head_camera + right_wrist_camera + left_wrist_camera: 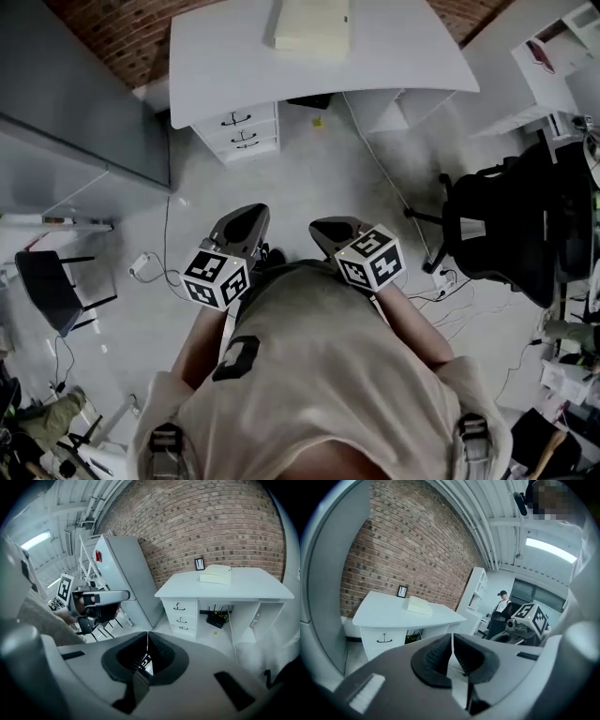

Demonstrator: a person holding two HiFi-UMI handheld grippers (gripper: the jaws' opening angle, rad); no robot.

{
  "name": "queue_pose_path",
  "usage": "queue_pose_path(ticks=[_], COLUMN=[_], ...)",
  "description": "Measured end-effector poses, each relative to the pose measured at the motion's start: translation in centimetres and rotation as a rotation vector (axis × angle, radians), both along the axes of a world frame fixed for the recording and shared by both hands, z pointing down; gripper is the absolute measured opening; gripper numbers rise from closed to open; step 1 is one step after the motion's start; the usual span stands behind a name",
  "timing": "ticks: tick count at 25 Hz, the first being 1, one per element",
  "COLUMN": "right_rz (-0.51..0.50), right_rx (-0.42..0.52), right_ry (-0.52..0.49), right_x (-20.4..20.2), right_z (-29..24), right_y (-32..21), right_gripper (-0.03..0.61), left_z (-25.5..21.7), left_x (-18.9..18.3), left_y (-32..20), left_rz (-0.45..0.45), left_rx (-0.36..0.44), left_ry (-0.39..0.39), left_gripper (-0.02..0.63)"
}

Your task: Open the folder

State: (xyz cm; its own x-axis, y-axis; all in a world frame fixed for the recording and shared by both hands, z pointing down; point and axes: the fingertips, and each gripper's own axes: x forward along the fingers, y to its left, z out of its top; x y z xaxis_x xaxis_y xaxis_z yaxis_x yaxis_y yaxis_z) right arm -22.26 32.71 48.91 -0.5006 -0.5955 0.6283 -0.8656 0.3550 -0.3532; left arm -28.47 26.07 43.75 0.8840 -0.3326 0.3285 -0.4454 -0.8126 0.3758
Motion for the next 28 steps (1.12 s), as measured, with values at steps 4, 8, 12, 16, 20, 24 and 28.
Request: queue_pose_path(ticks=[4, 8, 12, 16, 20, 24, 28], right_rz=[0.02, 0.065, 0.091, 0.079, 0.026, -0.005, -0.004], right_rx=[-0.012, -0.037, -0.066, -0.081, -0.065, -0.061, -0.063], right_ry=[0.004, -0.004, -0.006, -0.02, -0.026, -0.039, -0.061], right_x=[-2.1, -3.2, -4.2, -4.5, -3.9, -2.5, -1.0], right_z=[0.4, 0.8, 1.1, 1.1, 1.2, 1.4, 1.3], right_y=[-1.0, -1.4, -1.5, -1.7, -2.8, -2.9, -3.8], right_gripper=[0.006, 0.006, 0.006, 0.006, 0.006, 0.006, 0.006], left_z=[0.7, 1.4, 1.9, 1.9, 1.8, 2.3, 2.5], left_x=[-1.0, -1.7, -2.2, -1.9, -1.0, 0.4, 1.3], left_y=[-0.8, -1.5, -2.1, -2.2, -2.2, -1.4, -2.0], left_rz=[0.076, 0.152, 0.196, 0.199, 0.171, 0.158, 0.142], left_rx=[0.02, 0.033, 0.023, 0.024, 0.044, 0.032, 0.044], left_ry=[-0.042, -0.071, -0.077, -0.086, -0.103, -0.124, -0.164], left_gripper=[0.015, 0.015, 0.015, 0.015, 0.015, 0.015, 0.015])
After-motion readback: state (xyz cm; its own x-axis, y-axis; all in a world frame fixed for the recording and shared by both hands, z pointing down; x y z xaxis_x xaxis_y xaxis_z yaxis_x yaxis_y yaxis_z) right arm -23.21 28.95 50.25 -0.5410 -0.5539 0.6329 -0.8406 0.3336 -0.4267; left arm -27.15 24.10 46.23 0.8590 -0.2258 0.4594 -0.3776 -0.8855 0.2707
